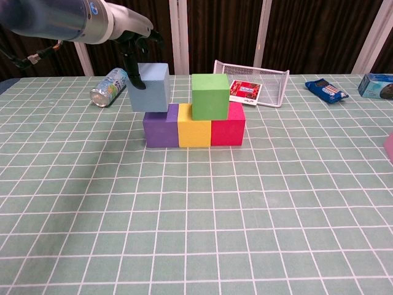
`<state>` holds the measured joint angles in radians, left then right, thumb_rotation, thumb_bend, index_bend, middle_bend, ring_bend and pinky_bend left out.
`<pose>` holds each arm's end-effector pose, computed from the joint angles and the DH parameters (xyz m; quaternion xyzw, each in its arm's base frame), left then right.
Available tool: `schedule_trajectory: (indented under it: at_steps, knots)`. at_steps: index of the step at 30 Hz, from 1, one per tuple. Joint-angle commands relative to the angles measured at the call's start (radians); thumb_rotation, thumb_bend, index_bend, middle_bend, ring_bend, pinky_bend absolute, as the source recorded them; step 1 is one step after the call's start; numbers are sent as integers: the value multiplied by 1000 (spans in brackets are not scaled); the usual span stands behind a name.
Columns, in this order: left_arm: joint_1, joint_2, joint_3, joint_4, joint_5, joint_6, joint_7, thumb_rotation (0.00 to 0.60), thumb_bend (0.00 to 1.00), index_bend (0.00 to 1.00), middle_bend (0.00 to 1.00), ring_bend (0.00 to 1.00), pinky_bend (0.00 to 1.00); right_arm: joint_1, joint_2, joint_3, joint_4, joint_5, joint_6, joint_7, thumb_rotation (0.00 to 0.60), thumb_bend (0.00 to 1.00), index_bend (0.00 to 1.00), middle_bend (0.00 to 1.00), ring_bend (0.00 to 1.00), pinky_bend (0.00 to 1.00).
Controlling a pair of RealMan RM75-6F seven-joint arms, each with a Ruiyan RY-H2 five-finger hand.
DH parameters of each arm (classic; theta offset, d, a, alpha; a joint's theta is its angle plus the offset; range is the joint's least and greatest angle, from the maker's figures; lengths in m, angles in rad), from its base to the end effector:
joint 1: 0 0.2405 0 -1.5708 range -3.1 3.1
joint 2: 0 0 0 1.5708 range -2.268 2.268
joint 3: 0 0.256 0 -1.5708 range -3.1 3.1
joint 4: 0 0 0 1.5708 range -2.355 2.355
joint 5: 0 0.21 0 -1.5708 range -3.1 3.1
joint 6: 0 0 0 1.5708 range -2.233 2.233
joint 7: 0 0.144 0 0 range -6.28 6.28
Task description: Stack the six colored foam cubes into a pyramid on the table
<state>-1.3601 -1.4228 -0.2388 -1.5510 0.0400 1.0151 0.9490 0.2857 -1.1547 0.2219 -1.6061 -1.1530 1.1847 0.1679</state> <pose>-0.0176 0.4258 0.0258 -0.7392 -0.3629 -0.2267 0.5202 -0.3041 -0.2743 0.1493 0.4967 -0.5183 0.4324 0.5456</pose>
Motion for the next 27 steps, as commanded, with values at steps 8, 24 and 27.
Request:
schedule_trajectory:
  at_steps: [8, 24, 27]
  knots:
    - [-38, -56, -34, 64, -56, -24, 24, 600, 351, 0, 368, 12, 38, 1, -5, 1, 4, 1, -6, -2, 600, 266, 0, 0, 0, 0]
    - [-66, -109, -45, 126, -90, -40, 62, 600, 352, 0, 382, 12, 38, 2, -5, 3, 7, 6, -20, 3, 600, 267, 0, 0, 0, 0]
    - [-67, -114, -48, 134, -89, -46, 63, 600, 351, 0, 380, 12, 38, 2, -5, 3, 8, 5, -21, 2, 600, 267, 0, 0, 0, 0]
